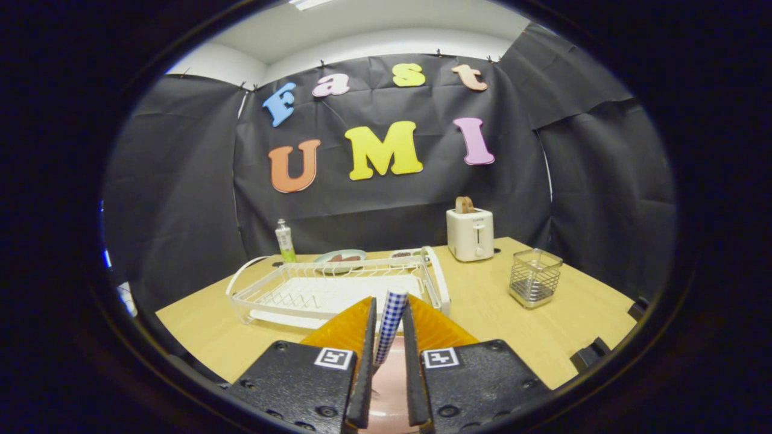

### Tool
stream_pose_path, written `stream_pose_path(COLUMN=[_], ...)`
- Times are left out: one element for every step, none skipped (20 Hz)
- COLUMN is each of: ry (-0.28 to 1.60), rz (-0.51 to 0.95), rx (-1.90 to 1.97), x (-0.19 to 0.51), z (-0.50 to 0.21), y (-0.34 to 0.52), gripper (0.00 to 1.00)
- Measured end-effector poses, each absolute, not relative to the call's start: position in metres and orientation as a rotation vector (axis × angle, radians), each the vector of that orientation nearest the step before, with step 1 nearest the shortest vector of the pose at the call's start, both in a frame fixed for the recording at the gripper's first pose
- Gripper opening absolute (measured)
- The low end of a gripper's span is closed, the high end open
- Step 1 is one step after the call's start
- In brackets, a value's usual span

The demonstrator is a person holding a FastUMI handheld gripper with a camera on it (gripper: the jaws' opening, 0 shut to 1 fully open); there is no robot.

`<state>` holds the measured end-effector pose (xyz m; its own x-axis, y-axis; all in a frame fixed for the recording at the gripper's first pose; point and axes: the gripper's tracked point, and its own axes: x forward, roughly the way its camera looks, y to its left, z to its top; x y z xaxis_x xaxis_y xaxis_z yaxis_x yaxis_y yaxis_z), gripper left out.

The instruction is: Take the plate from the dish rack, then take the spoon from the basket and place it into the plate.

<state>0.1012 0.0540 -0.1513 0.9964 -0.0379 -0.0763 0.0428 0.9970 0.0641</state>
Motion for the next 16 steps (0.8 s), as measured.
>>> stream_pose_path(ry=[0.074,0.075,0.079,0.087,0.094,0.101,0.104,0.104,0.1,0.096,0.091,0.088,0.081,0.074,0.068,0.06], rz=[-0.057,-0.073,-0.083,-0.078,-0.084,-0.091,-0.098,-0.098,-0.105,-0.116,-0.118,-0.12,-0.12,-0.123,-0.125,-0.123], rx=[0.06,0.058,0.065,0.066,0.07,0.068,0.068,0.068,0.067,0.064,0.057,0.049,0.044,0.041,0.038,0.035], x=[0.099,0.095,0.093,0.092,0.088,0.087,0.086,0.085,0.082,0.079,0.076,0.071,0.067,0.062,0.057,0.05], z=[-0.15,-0.15,-0.149,-0.149,-0.147,-0.144,-0.139,-0.135,-0.129,-0.124,-0.119,-0.114,-0.108,-0.103,-0.097,-0.09], y=[0.049,0.044,0.039,0.039,0.035,0.031,0.028,0.027,0.025,0.021,0.021,0.021,0.022,0.021,0.021,0.023], gripper=[0.42,0.48,0.54,0.6,0.66,0.73,0.79,0.84,0.9,0.95,1.0,1.0,1.0,1.0,1.0,1.0])
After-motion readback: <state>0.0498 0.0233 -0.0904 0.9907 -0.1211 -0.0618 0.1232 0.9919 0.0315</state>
